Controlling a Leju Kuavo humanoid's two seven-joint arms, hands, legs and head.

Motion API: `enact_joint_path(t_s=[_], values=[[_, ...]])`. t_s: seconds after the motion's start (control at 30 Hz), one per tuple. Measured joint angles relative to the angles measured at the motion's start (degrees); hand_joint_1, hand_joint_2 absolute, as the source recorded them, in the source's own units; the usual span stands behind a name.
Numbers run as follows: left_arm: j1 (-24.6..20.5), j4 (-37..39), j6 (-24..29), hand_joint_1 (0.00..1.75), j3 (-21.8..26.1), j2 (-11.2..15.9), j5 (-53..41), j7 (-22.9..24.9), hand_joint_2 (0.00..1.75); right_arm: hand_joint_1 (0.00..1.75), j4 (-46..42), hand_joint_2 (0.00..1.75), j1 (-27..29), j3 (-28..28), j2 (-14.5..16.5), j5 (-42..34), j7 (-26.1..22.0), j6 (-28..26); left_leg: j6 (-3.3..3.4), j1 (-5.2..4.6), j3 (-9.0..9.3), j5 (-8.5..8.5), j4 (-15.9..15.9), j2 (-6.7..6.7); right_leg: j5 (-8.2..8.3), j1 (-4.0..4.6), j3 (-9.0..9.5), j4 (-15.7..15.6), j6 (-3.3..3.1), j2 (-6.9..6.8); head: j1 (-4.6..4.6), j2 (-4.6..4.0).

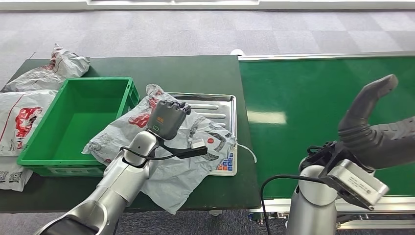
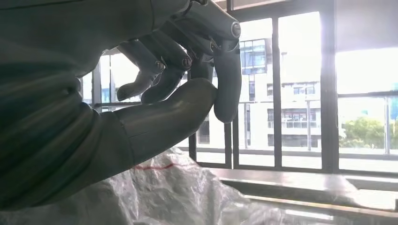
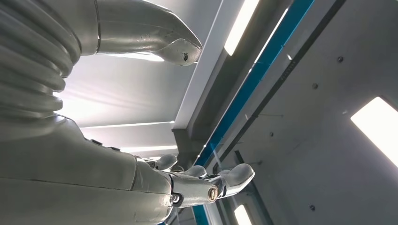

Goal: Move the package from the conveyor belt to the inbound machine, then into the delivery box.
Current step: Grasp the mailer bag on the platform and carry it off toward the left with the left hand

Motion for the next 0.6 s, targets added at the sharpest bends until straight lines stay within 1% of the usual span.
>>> enact_joint_path(t_s=[0.1,0.13,0.23,0.27,0.33,0.37,0.4,0.43,0.5,0.53,0.57,0.6], values=[[2.3,-6.7,4.1,1.75,4.0,0.0,5.1,-2.2,1.75,0.0,0.0,1.75,0.2,0.0,0.0,-0.8,-0.5,0.0,0.0,0.0,0.0,0.0,0.0,0.03,0.0,0.0,-0.05,0.0,0.0,0.04,0.0,0.0],[3.0,-9.2,4.6,1.62,5.8,0.0,6.4,-3.4,1.75,0.0,0.1,1.75,0.3,0.0,0.0,-1.2,-0.8,0.0,0.0,0.0,-0.01,0.0,0.0,0.04,0.0,0.01,-0.06,0.0,0.0,0.05,-0.01,0.0],[4.6,-15.5,4.8,0.31,11.8,-0.5,8.6,-7.5,1.75,0.0,0.3,1.75,0.4,-0.1,0.0,-2.0,-1.7,0.0,0.0,0.01,-0.01,0.0,0.0,0.04,-0.01,0.02,-0.06,0.0,-0.01,0.04,-0.01,0.0],[4.9,-16.9,4.8,0.0,13.7,-0.7,8.9,-8.6,1.75,0.0,0.4,1.75,0.5,-0.1,0.0,-2.2,-1.9,0.0,0.0,0.02,-0.01,0.0,0.0,0.03,-0.02,0.03,-0.07,0.0,-0.02,0.04,0.0,0.0],[4.7,-17.4,2.7,0.0,16.2,-1.0,7.9,-10.3,1.75,0.0,0.8,1.75,0.6,-0.2,0.0,-2.2,-2.1,0.0,0.0,0.01,-0.01,0.0,0.0,0.01,-0.03,0.03,-0.06,0.0,-0.01,0.02,-0.01,0.0],[4.1,-16.3,-0.9,0.0,16.6,-0.9,6.6,-11.2,1.75,0.0,1.0,1.75,0.6,-0.3,0.0,-2.2,-2.1,0.0,0.01,0.01,-0.01,0.0,0.0,-0.02,-0.04,0.03,-0.04,0.0,0.0,-0.02,-0.01,0.0],[3.3,-14.6,-6.7,0.0,16.4,-0.8,5.5,-12.4,1.75,0.0,1.3,1.75,0.6,-0.3,0.0,-2.1,-2.1,0.0,0.02,0.01,-0.02,0.01,0.0,-0.07,-0.04,0.02,-0.01,0.0,0.01,-0.07,-0.01,0.0],[2.4,-12.4,-14.9,0.0,15.9,-0.4,4.8,-14.0,1.75,0.0,1.7,1.75,0.5,-0.4,0.0,-2.1,-2.1,0.0,0.03,0.01,-0.03,0.02,0.0,-0.11,-0.04,0.02,0.02,0.0,0.03,-0.1,0.0,0.0],[0.9,-7.9,-34.3,0.0,14.3,0.4,5.4,-18.2,1.75,0.0,2.9,1.75,0.4,-0.4,0.0,-2.2,-2.1,0.0,0.05,0.01,-0.03,0.05,0.0,-0.08,0.03,0.01,0.02,0.0,0.01,-0.07,0.01,0.0],[0.4,-6.0,-42.8,0.0,13.6,0.9,6.1,-20.0,1.75,0.0,3.4,1.75,0.4,-0.4,0.0,-2.4,-2.2,0.0,0.05,0.0,-0.03,0.06,0.0,-0.02,0.08,0.01,-0.01,0.0,0.0,0.0,0.0,0.0],[-0.1,-4.3,-48.8,0.0,13.0,1.3,6.8,-21.5,1.75,0.0,3.9,1.75,0.3,-0.4,0.0,-2.5,-2.2,0.0,0.05,0.0,-0.03,0.07,0.0,0.04,0.13,0.01,-0.05,0.0,-0.02,0.05,-0.01,0.0],[-0.8,-2.7,-52.5,0.0,12.6,1.8,7.5,-22.9,1.75,0.0,4.3,1.75,0.3,-0.4,0.0,-2.6,-2.2,0.0,0.04,0.01,-0.03,0.09,0.0,0.08,0.16,0.01,-0.08,0.0,-0.03,0.1,-0.01,0.0]])
